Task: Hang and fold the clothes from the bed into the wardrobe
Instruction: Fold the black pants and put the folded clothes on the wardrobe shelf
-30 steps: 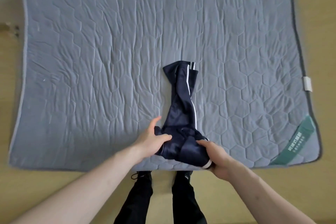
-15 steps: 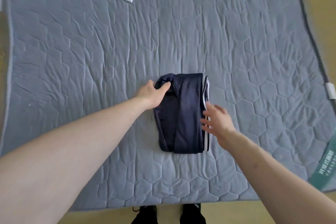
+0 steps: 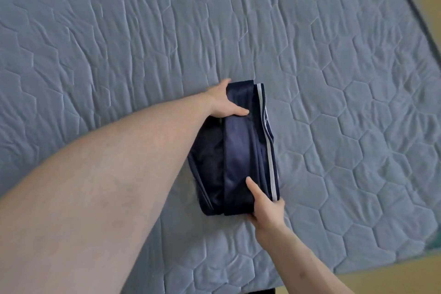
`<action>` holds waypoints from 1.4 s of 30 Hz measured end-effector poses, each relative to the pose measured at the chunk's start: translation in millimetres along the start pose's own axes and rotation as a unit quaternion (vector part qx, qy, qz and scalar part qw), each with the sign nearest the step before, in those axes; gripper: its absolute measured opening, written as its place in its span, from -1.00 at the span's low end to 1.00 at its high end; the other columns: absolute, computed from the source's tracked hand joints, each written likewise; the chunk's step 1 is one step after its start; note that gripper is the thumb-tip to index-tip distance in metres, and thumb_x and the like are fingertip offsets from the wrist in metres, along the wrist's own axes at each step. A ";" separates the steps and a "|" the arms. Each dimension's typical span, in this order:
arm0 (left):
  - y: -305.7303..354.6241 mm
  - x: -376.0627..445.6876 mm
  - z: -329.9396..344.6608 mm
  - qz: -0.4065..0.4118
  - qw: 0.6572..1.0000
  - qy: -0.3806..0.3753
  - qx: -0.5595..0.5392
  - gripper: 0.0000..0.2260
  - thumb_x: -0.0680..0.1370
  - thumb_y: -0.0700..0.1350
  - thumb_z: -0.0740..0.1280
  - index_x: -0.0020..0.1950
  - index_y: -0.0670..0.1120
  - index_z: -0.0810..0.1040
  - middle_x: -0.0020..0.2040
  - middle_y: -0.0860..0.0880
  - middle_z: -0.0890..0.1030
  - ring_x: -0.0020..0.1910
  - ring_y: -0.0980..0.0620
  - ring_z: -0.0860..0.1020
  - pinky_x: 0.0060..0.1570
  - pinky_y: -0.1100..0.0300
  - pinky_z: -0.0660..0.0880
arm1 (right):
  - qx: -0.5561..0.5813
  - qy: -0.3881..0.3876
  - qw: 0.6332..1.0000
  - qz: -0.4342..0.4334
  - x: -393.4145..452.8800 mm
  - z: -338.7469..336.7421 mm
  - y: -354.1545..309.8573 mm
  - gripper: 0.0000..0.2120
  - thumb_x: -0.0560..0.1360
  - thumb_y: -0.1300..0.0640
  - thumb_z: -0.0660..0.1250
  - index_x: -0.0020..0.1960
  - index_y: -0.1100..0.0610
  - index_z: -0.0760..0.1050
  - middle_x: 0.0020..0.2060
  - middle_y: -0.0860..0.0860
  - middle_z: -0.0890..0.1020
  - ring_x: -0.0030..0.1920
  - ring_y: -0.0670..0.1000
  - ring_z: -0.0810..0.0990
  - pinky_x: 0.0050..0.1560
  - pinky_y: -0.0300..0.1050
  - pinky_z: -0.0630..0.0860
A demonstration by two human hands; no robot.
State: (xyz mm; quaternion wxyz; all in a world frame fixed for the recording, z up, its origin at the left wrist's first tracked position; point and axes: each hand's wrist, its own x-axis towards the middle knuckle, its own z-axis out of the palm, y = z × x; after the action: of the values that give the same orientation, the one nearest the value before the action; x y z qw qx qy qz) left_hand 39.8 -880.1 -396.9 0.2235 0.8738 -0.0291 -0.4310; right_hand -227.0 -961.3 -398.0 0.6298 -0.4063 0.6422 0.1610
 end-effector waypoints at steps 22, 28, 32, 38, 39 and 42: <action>-44.1 -426.4 -90.1 -0.044 0.814 0.119 -0.567 -0.70 0.50 -0.29 0.46 0.23 -0.11 0.65 0.10 -0.13 0.73 0.11 -0.15 0.70 0.20 -0.05 0.58 | -0.165 -0.163 0.960 -0.158 -289.4 -69.5 -144.9 -0.72 0.49 0.31 0.45 0.18 0.12 0.63 0.02 0.13 0.75 0.06 0.19 0.71 0.18 0.16 0.62; -35.8 -566.8 -134.2 -0.035 0.780 0.196 -0.594 -0.76 0.58 -0.11 0.42 0.23 -0.12 0.67 0.14 -0.11 0.73 0.19 -0.12 0.67 0.27 -0.03 0.54 | -0.225 -0.235 0.920 -0.217 -412.5 -73.5 -162.1 -0.73 0.49 0.28 0.48 0.17 0.09 0.64 0.02 0.10 0.76 0.04 0.13 0.73 0.11 0.07 0.63; -36.3 -648.3 -136.8 -0.059 0.732 0.278 -0.619 -0.72 0.53 -0.04 0.47 0.21 -0.11 0.68 0.10 -0.10 0.74 0.12 -0.11 0.70 0.27 -0.11 0.55 | -0.280 -0.292 0.878 -0.254 -477.7 -61.2 -166.8 -0.72 0.48 0.23 0.51 0.17 0.07 0.64 0.03 0.08 0.76 0.05 0.13 0.74 0.11 0.09 0.65; -57.6 -748.9 -124.8 -0.057 0.643 0.384 -0.660 -0.76 0.62 -0.09 0.39 0.28 -0.04 0.62 0.13 -0.02 0.73 0.14 -0.05 0.69 0.23 -0.04 0.56 | -0.360 -0.370 0.802 -0.301 -561.6 -12.0 -145.8 -0.71 0.47 0.19 0.54 0.17 0.07 0.64 0.00 0.05 0.76 0.03 0.11 0.75 0.13 0.11 0.65; -64.6 -766.4 -124.5 -0.057 0.633 0.396 -0.663 -0.77 0.62 -0.08 0.39 0.27 -0.03 0.63 0.13 -0.01 0.73 0.13 -0.03 0.70 0.20 -0.02 0.56 | -0.375 -0.379 0.789 -0.307 -574.4 -0.5 -138.4 -0.69 0.45 0.17 0.55 0.18 0.07 0.63 -0.01 0.05 0.77 0.02 0.10 0.75 0.13 0.11 0.66; -93.6 -814.1 -125.2 -0.076 0.611 0.441 -0.653 -0.81 0.62 -0.02 0.40 0.22 0.01 0.65 0.09 0.04 0.74 0.09 0.00 0.71 0.19 -0.03 0.58 | -0.409 -0.418 0.744 -0.322 -615.2 36.4 -109.6 -0.69 0.45 0.17 0.56 0.18 0.07 0.63 -0.02 0.05 0.77 0.01 0.09 0.76 0.12 0.11 0.66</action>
State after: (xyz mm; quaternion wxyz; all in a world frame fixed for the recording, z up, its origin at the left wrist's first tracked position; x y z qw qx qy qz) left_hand -387.9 -552.0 233.0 0.6875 0.5799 0.4285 0.0863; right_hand -198.8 -806.7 207.9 0.6228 -0.6995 0.0176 0.3500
